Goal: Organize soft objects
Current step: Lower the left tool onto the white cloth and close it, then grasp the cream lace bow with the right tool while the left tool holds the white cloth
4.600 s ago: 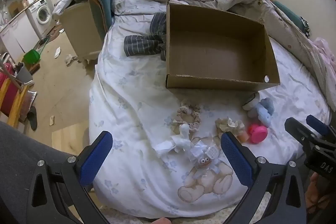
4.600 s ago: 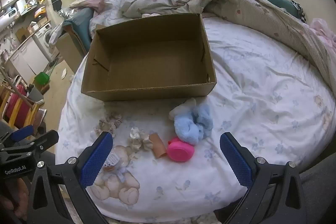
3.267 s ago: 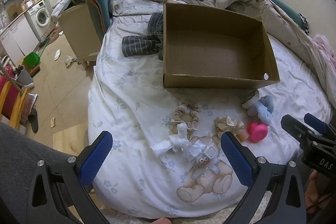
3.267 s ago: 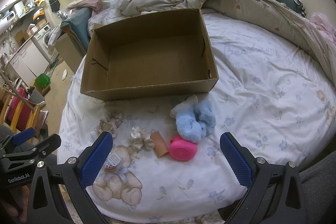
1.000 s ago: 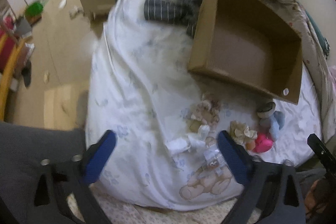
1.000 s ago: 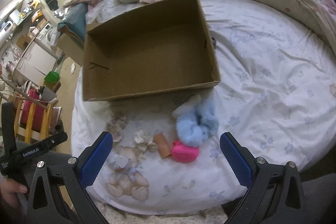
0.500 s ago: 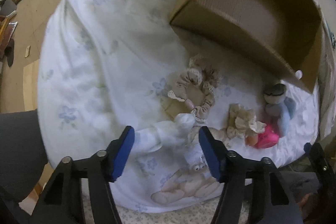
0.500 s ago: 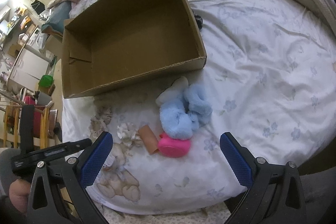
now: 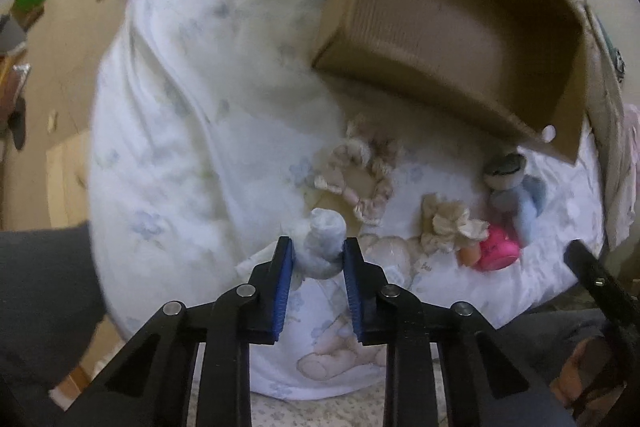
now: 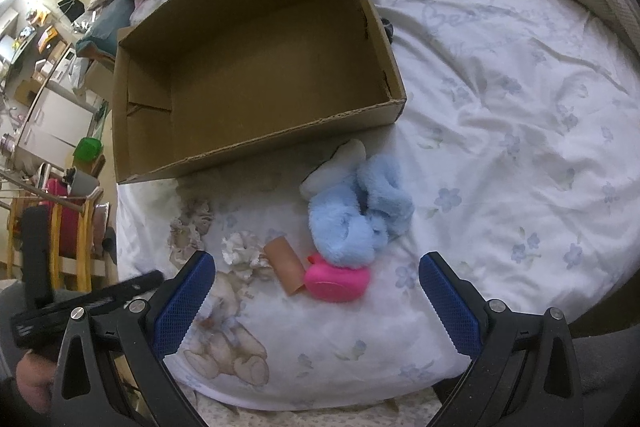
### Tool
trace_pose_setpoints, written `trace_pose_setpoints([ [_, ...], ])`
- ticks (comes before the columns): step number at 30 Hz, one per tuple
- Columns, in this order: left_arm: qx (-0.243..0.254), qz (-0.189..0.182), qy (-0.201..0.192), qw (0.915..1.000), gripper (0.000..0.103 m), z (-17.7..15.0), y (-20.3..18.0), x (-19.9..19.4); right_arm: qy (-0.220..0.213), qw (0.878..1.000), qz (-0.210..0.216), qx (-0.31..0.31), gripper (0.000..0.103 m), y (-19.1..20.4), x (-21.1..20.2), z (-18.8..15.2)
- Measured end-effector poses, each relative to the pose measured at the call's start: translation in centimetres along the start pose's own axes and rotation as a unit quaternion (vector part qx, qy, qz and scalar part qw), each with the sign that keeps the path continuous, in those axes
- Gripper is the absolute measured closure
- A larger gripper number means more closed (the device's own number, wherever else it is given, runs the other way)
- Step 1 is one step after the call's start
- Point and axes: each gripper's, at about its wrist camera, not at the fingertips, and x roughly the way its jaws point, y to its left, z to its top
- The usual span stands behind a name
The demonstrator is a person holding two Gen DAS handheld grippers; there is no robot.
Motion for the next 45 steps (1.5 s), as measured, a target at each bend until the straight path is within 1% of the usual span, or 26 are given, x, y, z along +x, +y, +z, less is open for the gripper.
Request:
trace_pose_setpoints([
  [4,0.000,-0.002,-0.019,0.9998,0.081,0.6,0.5,-2.5,0.004,1.000,0.012,0.008,0.000,-0.5,0.1,-0.1],
  [6,0.009,0.008,-0.029,0.9995,0.081,0.7,0.9,-3.8,0.009,0.999,0.029,0.016,0.000,-0.7,0.0,-0.1],
  [9,0.025,0.021,-0.039,0.9987,0.081,0.5,0.9,-3.9,0.016,0.998,0.062,0.024,0.000,-0.6,0.1,-0.1],
  [10,0.026,0.023,-0.041,0.9985,0.081,0.5,1.0,-3.9,0.019,0.996,0.078,0.026,0.002,-0.5,0.0,-0.2],
  [11,0.025,0.022,-0.041,0.9986,0.081,0.6,1.2,-3.8,0.023,0.995,0.095,0.026,0.008,-0.3,0.1,-0.2],
  [12,0.023,0.018,-0.038,0.9989,0.081,0.5,1.4,-3.6,0.031,0.993,0.115,0.025,0.019,0.1,0.2,-0.2],
  [13,0.019,0.014,-0.038,0.9990,0.081,0.5,1.5,-3.4,0.041,0.990,0.133,0.026,0.022,0.5,0.4,-0.2],
  [15,0.019,0.017,-0.043,0.9988,0.081,0.5,1.4,-3.1,0.062,0.984,0.164,0.024,0.022,1.6,1.0,-0.2],
  [17,0.015,0.013,-0.045,0.9988,0.081,0.6,1.3,-3.1,0.072,0.985,0.159,0.014,0.022,2.6,1.4,-0.1],
  [19,0.012,0.005,-0.048,0.9988,0.081,0.7,1.3,-3.3,0.077,0.989,0.128,0.000,0.022,3.7,2.4,0.0],
  [20,0.012,0.001,-0.051,0.9986,0.081,0.7,1.2,-3.6,0.079,0.992,0.103,-0.010,0.022,4.3,3.0,0.2],
  [21,0.013,0.001,-0.054,0.9984,0.081,0.7,1.2,-3.7,0.082,0.993,0.085,-0.020,0.022,4.6,3.6,0.2],
  [22,0.015,0.004,-0.058,0.9982,0.081,0.7,1.1,-3.9,0.088,0.993,0.073,-0.029,0.024,5.1,4.3,0.3],
  [23,0.016,0.004,-0.059,0.9981,0.081,0.6,1.1,-3.9,0.097,0.992,0.065,-0.037,0.027,5.6,5.0,0.3],
  [24,0.017,0.001,-0.056,0.9983,0.081,0.6,1.1,-3.8,0.106,0.992,0.059,-0.043,0.036,6.0,5.7,0.3],
  [25,0.018,0.001,-0.055,0.9983,0.081,0.5,1.1,-3.8,0.112,0.991,0.055,-0.047,0.041,6.2,6.3,0.2],
  [28,0.024,0.006,-0.052,0.9983,0.081,0.4,1.1,-3.5,0.120,0.990,0.029,-0.064,0.044,7.0,7.9,0.2],
  [29,0.023,0.006,-0.050,0.9985,0.081,0.4,1.2,-3.4,0.123,0.990,0.015,-0.073,0.049,7.2,8.5,0.1],
  [30,0.022,0.004,-0.048,0.9986,0.081,0.3,1.3,-3.4,0.126,0.989,0.009,-0.079,0.067,7.4,8.8,0.0],
  [31,0.023,0.003,-0.044,0.9987,0.081,0.3,1.3,-3.3,0.132,0.988,0.011,-0.084,0.076,7.6,9.0,-0.2],
  [32,0.023,0.003,-0.043,0.9988,0.081,0.3,1.3,-3.2,0.132,0.988,0.011,-0.084,0.077,7.6,9.1,-0.3],
  [34,0.024,0.000,-0.040,0.9989,0.081,0.3,1.3,-3.1,0.130,0.988,0.017,-0.083,0.090,7.7,8.8,-0.3],
  [38,0.025,0.004,-0.043,0.9988,0.081,0.4,1.3,-3.5,0.119,0.989,0.032,-0.080,0.090,7.7,7.3,0.2],
  [45,0.030,0.012,-0.054,0.9981,0.081,0.6,1.2,-4.3,0.087,0.991,0.069,-0.075,0.090,7.5,2.6,0.6],
])
